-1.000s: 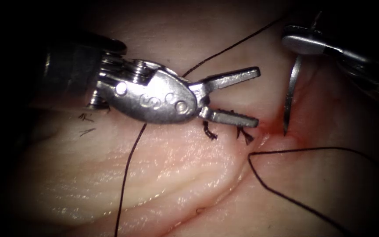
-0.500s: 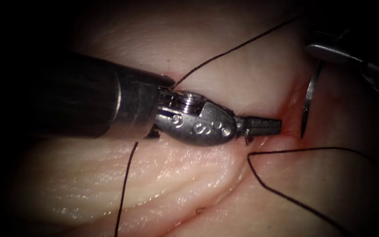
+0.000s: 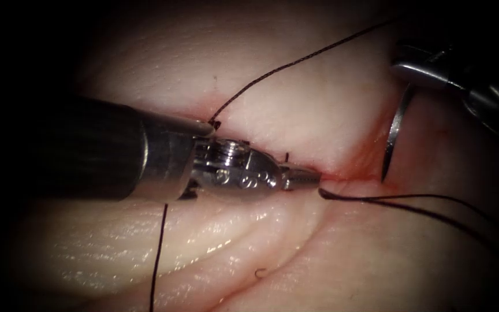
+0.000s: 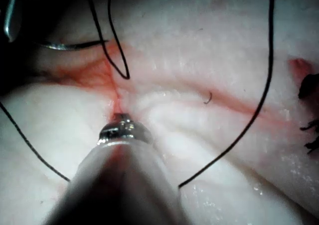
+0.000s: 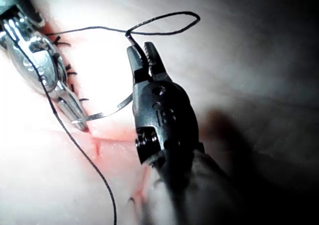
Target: Wound Closure
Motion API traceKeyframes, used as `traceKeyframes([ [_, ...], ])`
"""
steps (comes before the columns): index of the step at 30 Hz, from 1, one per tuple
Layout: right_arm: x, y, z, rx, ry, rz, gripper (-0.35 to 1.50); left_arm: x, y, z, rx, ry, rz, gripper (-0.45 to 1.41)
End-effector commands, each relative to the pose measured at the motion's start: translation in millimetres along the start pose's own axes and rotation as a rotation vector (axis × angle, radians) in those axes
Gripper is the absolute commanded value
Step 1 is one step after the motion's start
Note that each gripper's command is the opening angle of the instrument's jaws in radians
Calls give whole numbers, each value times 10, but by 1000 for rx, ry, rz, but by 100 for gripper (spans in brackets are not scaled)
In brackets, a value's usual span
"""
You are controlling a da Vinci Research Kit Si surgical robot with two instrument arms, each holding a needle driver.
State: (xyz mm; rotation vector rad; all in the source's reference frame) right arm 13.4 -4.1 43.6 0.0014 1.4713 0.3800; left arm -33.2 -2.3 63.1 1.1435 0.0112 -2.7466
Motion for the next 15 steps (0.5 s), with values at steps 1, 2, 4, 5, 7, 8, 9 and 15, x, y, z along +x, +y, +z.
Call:
traceKeyframes([
  [1, -5, -2, 16, 8, 0, -25, -35, -3, -4, 3, 6, -6, -7, -13],
  [2, -6, -4, 20, 11, -1, -34, -35, -5, -4, 1, 8, -11, -12, -13],
  [4, -9, -10, 27, 18, 10, -70, -35, -7, -5, -2, 15, -22, -24, -13],
  [5, -10, -11, 30, 18, 14, -90, -35, -7, -5, -4, 17, -27, -18, -13],
  [7, -13, -15, 36, 14, 16, -143, -35, -6, -5, -6, 19, -37, -27, -13],
  [8, -14, -16, 38, 11, 17, -163, -35, -5, -5, -6, 24, -39, -15, -13],
  [9, -16, -17, 39, 9, 17, -183, -35, -3, -5, -7, 22, -37, -13, -13],
  [15, -25, -21, 41, 3, 26, -313, -35, 6, -1, -11, 25, -14, -6, -13],
])
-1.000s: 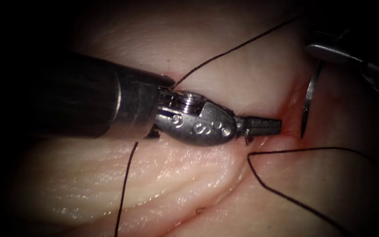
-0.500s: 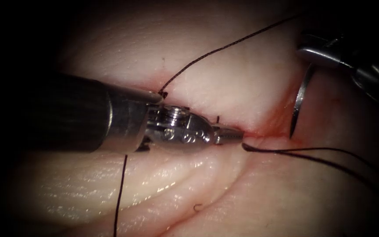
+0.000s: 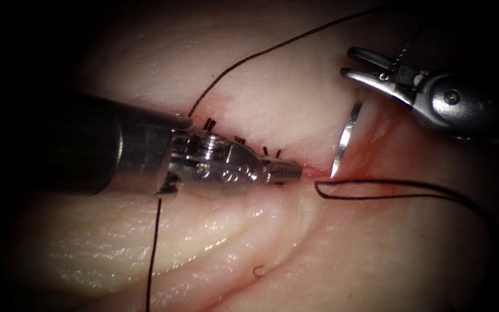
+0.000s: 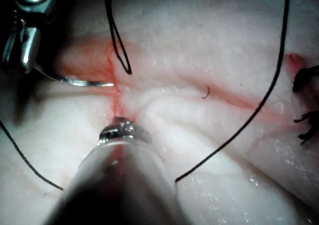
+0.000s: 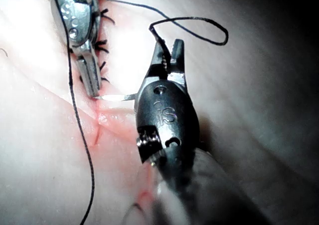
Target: Wound Closure
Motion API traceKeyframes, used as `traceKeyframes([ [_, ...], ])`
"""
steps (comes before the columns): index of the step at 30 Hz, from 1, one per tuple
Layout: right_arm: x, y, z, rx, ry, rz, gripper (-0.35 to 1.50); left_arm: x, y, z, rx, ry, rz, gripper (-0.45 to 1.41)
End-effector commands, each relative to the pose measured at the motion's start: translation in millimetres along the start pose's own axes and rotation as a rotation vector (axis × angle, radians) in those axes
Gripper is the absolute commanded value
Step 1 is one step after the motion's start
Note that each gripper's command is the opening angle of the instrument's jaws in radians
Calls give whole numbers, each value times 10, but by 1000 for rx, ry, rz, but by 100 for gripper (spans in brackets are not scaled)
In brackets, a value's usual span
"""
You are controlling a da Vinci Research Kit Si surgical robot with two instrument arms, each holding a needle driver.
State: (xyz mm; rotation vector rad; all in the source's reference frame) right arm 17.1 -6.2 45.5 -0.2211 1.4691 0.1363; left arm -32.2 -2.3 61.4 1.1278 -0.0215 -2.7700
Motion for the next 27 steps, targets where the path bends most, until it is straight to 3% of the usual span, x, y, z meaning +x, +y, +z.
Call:
traceKeyframes([
  [1, -5, 2, 8, 2, 3, -33, -35, 2, -2, 6, 0, 4, -1, -13],
  [10, -7, 2, 10, -16, 13, -222, -35, 6, -1, 3, 5, 8, -2, -13],
  [27, -21, -15, 15, -20, 11, -320, -35, 7, 0, 5, 9, 13, -5, -13],
])
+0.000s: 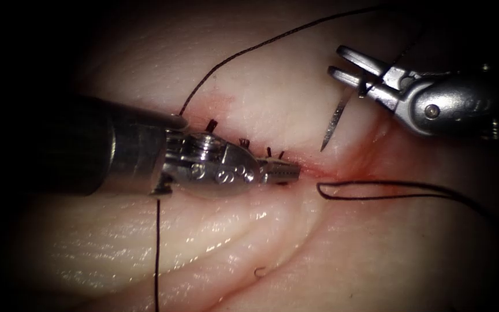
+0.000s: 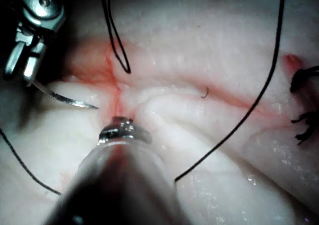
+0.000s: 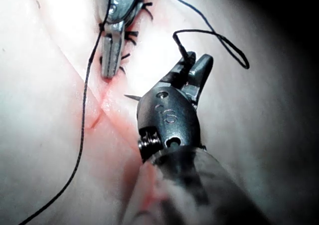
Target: Wound Closure
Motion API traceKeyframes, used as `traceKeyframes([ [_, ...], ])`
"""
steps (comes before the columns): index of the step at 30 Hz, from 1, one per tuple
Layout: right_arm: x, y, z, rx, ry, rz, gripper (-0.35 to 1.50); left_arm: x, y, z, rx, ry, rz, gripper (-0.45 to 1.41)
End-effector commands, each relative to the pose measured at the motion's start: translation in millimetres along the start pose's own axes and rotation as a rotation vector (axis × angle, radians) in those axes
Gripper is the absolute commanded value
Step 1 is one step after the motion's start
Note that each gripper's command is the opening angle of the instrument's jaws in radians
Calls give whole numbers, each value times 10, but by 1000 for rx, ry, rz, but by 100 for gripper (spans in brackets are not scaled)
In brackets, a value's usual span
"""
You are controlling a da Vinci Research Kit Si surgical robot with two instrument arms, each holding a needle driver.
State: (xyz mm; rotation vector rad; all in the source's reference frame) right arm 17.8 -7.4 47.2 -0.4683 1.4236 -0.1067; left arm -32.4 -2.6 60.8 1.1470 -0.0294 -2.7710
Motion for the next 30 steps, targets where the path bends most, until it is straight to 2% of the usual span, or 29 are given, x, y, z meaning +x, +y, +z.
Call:
traceKeyframes([
  [1, -6, -3, 9, 3, 0, -5, -35, 1, -2, 8, 3, 3, 0, -13],
  [15, -11, -29, 8, 54, -81, -225, -35, 1, -3, 7, 8, 10, -4, -13],
  [24, -10, -76, 4, 71, -98, -366, -35, 2, -3, 6, 12, 14, -6, -11],
  [30, -10, -118, -14, 69, -114, -440, -35, 2, -6, 3, 19, 25, -11, -11],
])
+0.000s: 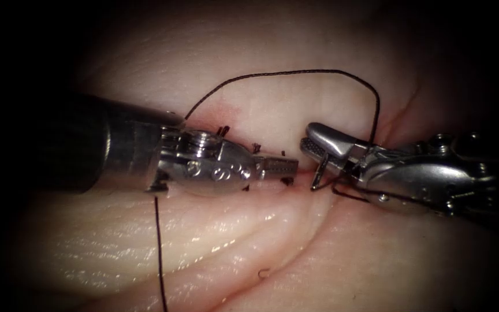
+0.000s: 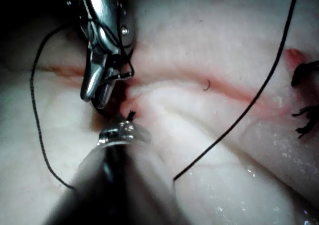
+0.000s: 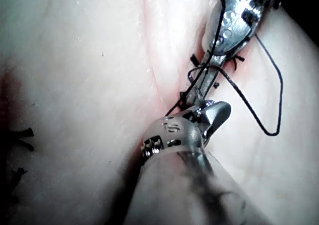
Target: Wound Closure
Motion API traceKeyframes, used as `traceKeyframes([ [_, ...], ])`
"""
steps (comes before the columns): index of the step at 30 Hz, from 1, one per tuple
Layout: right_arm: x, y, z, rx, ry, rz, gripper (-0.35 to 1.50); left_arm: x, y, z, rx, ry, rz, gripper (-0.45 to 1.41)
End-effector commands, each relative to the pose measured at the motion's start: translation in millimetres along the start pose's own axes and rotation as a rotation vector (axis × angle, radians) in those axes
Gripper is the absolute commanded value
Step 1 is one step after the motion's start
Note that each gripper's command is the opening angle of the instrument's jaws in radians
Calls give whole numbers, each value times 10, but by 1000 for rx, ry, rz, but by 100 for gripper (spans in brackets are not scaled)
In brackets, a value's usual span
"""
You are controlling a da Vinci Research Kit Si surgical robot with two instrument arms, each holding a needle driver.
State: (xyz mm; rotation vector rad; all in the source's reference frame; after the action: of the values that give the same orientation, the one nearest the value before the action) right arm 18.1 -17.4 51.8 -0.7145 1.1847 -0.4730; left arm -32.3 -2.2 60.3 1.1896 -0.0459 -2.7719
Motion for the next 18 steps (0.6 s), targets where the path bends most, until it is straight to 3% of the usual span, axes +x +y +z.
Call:
traceKeyframes([
  [1, 5, -17, 3, 2, -4, -7, -35, 0, -2, 7, 1, 0, 1, -11],
  [6, 3, -23, -2, -12, 5, 31, -35, 0, -2, 8, 2, 0, 0, -13],
  [14, -15, 28, -6, -34, 33, 195, -35, 8, 0, 7, 0, 0, -9, -13],
  [18, -27, 39, -8, -33, 49, 273, -35, 23, 2, 9, -2, -1, -25, -13],
])
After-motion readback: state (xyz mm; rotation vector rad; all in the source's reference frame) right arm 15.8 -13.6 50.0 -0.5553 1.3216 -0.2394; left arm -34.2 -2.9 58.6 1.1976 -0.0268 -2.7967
